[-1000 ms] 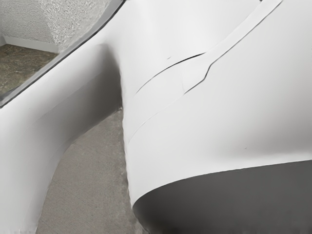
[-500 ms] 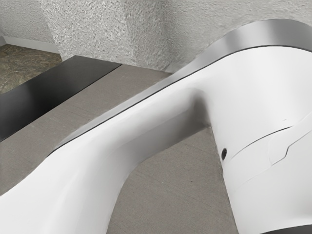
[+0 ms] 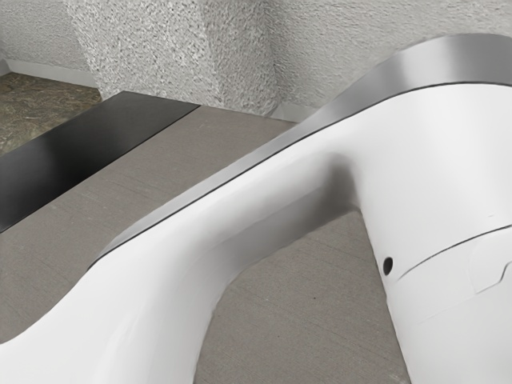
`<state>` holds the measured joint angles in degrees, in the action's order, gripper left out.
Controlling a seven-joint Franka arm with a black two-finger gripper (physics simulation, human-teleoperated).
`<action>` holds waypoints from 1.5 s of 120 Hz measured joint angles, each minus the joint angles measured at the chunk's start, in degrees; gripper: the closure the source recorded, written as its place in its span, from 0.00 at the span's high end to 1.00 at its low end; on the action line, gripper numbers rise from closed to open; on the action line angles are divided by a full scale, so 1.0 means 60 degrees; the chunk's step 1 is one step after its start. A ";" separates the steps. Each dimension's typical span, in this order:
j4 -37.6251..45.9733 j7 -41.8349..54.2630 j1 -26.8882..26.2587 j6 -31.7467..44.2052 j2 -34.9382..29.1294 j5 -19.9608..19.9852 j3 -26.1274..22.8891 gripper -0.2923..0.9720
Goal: Pull the drawer handle with one arm to open the drawer
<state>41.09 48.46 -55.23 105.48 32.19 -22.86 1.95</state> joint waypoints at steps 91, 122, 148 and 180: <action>-0.0502 0.0347 0.0443 -0.1132 0.0772 -0.0495 -0.0156 0.75; -0.0374 0.0389 0.0458 -0.1143 0.0788 -0.0497 -0.0055 0.75; -0.0298 0.0412 0.0594 -0.1056 0.0886 -0.0492 0.0024 0.75; 0.0392 0.0434 0.0551 -0.1176 0.0386 -0.0433 0.0079 0.75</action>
<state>43.45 51.07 -51.92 98.42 34.51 -25.45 2.42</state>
